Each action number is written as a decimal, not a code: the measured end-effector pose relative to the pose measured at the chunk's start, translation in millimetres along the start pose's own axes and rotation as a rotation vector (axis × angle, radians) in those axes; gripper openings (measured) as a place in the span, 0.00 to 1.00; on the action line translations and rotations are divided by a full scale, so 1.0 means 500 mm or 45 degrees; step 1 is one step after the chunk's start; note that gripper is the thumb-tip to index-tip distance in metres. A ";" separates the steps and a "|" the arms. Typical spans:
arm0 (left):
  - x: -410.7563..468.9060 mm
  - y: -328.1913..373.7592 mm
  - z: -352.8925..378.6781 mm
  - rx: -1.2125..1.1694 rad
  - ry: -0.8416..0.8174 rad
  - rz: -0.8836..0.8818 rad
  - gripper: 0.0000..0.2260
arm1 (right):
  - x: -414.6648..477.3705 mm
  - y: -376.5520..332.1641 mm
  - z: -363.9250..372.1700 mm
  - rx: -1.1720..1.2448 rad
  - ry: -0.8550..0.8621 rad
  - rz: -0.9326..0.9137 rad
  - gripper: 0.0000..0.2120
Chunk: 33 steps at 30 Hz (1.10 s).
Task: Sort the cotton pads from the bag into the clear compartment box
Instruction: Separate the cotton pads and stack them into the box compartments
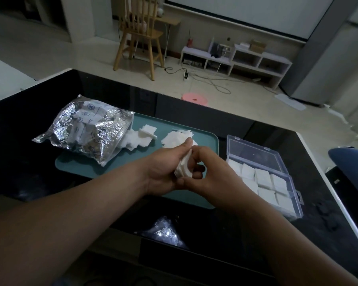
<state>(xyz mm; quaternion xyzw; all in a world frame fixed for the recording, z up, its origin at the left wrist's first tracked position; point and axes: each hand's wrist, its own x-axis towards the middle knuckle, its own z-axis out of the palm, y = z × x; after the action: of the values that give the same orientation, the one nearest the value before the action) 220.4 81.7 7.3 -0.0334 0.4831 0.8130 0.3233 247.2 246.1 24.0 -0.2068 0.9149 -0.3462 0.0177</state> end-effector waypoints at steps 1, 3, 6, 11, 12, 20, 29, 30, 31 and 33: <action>-0.003 0.000 0.004 -0.001 -0.006 -0.012 0.25 | 0.001 0.000 0.000 0.028 0.003 -0.002 0.18; -0.005 0.001 0.006 -0.017 -0.004 -0.021 0.23 | 0.001 0.000 -0.001 0.024 0.003 -0.022 0.18; -0.001 -0.001 0.000 -0.009 -0.006 -0.004 0.22 | -0.001 -0.001 0.004 0.036 -0.005 -0.028 0.19; -0.003 -0.010 0.007 -0.025 -0.129 -0.014 0.27 | 0.001 0.007 0.019 0.138 -0.001 0.045 0.19; -0.002 -0.011 0.005 -0.028 -0.141 -0.016 0.25 | 0.000 0.009 0.018 0.146 0.007 0.043 0.19; 0.007 -0.021 0.005 -0.041 -0.077 -0.101 0.23 | -0.005 0.004 0.026 0.020 0.108 0.035 0.21; 0.001 -0.005 0.008 -0.197 -0.086 -0.132 0.22 | -0.009 0.015 0.006 0.079 0.125 0.095 0.20; 0.000 -0.003 0.011 -0.197 -0.060 -0.115 0.21 | -0.009 0.018 0.004 0.073 0.114 0.097 0.19; -0.001 -0.002 0.011 -0.196 -0.028 -0.093 0.20 | -0.010 0.021 0.001 0.062 0.095 0.091 0.18; -0.002 -0.001 0.014 -0.184 0.015 -0.057 0.18 | -0.012 0.024 0.000 0.052 0.090 0.088 0.15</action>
<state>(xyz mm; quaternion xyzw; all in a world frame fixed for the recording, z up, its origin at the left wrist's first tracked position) 223.4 87.1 10.8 -0.0723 0.4241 0.8382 0.3352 248.1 256.5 15.4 -0.1624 0.9142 -0.3713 0.0015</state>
